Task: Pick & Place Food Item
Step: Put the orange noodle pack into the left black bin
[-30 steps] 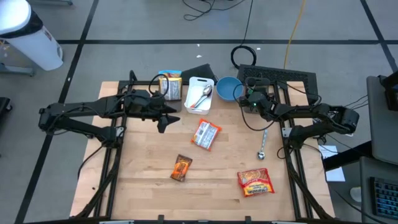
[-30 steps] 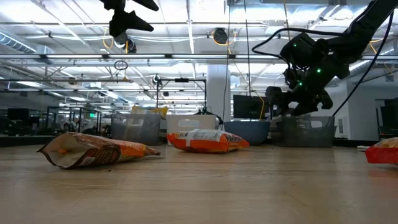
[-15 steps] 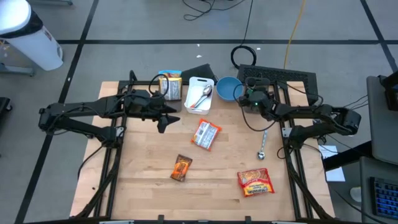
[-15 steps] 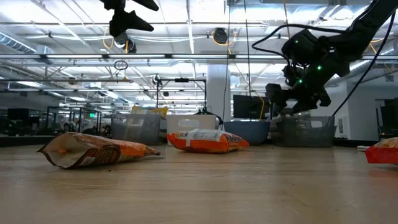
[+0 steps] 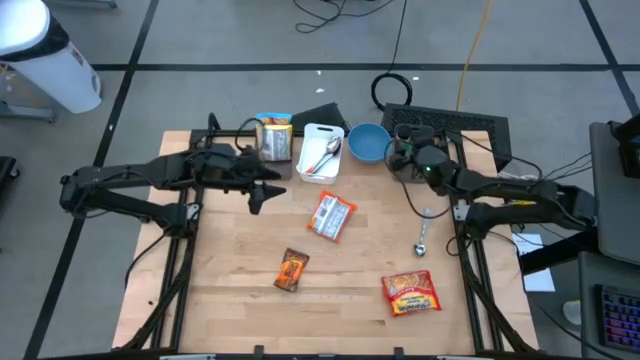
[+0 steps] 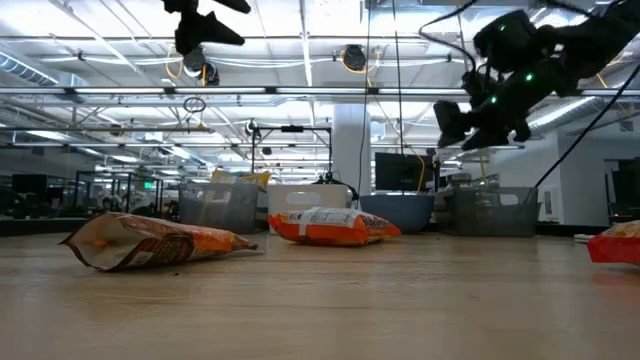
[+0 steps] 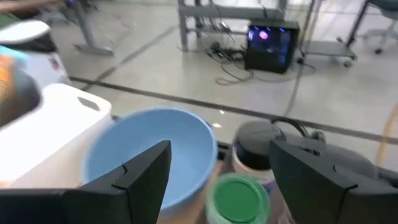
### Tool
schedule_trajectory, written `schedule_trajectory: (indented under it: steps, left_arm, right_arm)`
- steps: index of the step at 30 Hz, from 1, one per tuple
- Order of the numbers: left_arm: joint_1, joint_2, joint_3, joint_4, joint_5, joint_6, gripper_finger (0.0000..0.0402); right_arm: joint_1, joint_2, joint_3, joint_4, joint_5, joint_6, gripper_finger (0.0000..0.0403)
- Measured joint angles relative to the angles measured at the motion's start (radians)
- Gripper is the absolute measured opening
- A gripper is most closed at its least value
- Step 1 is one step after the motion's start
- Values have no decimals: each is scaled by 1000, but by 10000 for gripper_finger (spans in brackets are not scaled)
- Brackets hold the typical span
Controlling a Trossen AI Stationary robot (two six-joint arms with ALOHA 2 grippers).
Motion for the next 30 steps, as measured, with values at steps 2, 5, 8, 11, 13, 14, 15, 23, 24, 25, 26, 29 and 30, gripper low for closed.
schedule_trajectory:
  steps: [2,5,8,11,13,14,15,23,24,25,26,29,30]
  left_arm:
    - [5,-26,2,13,0,17,255]
    - [25,-74,1,-10,-2,37,255]
    - [51,-125,1,-8,-6,87,255]
    - [70,-169,1,8,-12,156,255]
    - [80,-189,1,9,-23,170,255]
    - [83,-197,1,22,-30,172,255]
    - [84,-205,1,28,-35,172,255]
    - [83,-217,1,40,-36,172,255]
    - [83,-217,1,40,-35,172,255]
    - [83,-217,1,39,-35,172,255]
    - [83,-217,1,39,-35,172,255]
    - [83,-217,0,39,-35,172,255]
    - [83,-217,0,39,-35,172,255]
  right_arm:
    - [22,-50,0,-8,-1,-5,263]
    - [63,-131,0,-3,0,-5,263]
    - [107,-204,0,32,-27,-15,263]
    - [145,-251,0,124,-173,-49,263]
    - [169,-264,0,209,-278,-39,263]
    - [180,-264,1,246,-322,-21,263]
    - [192,-263,1,282,-358,2,263]
    - [300,-194,1,447,-578,211,263]
    - [319,-182,1,444,-578,221,263]
    - [337,-167,1,437,-577,227,263]
    - [353,-150,1,439,-577,233,263]
    - [383,-100,1,453,-572,272,263]
    - [390,-82,1,468,-572,288,263]
